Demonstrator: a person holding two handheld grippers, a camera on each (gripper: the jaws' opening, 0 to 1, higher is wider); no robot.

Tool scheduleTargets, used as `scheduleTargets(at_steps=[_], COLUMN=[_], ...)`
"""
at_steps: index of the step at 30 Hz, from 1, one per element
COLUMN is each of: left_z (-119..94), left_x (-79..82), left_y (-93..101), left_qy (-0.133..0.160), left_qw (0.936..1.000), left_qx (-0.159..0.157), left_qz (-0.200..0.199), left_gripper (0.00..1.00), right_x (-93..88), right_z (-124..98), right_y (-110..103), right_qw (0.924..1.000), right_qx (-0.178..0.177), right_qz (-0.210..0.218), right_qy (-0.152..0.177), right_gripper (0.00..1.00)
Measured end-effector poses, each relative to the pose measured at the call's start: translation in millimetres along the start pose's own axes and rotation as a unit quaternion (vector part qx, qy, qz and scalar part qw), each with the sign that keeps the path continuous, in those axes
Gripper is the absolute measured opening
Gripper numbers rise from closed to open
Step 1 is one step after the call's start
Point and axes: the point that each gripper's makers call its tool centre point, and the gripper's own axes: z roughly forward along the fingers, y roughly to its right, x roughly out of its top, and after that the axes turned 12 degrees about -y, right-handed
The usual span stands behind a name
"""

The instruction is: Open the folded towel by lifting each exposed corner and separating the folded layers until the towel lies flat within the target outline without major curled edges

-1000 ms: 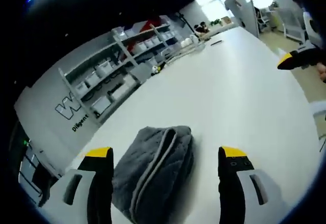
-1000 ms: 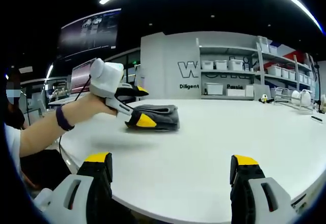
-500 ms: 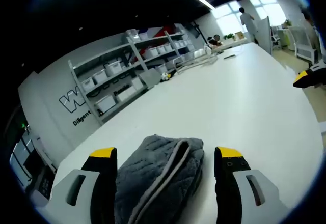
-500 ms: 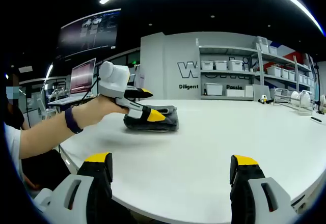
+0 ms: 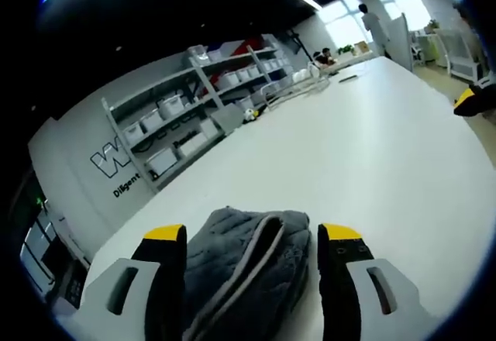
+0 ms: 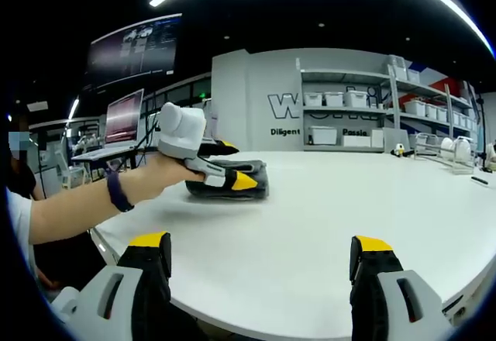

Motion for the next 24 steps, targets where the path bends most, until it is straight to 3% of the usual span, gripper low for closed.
scheduleTargets(at_steps=[7,24], left_z=[4,12], left_x=[4.0,-3.2], left_y=[1.7,6.3], left_qy=[0.002,-0.011], left_qw=[0.9999,0.998], left_qx=[0.006,0.01], left_qz=[0.014,0.061], left_gripper=[0.62,0.48], right_x=[-1.1,-3.5], right_z=[0,-1], right_y=[2,3], right_qw=[1.0,1.0], right_qx=[-0.001,-0.001], right_qz=[0.002,0.006], right_qy=[0.0,0.0], right_gripper=[0.97,0.97])
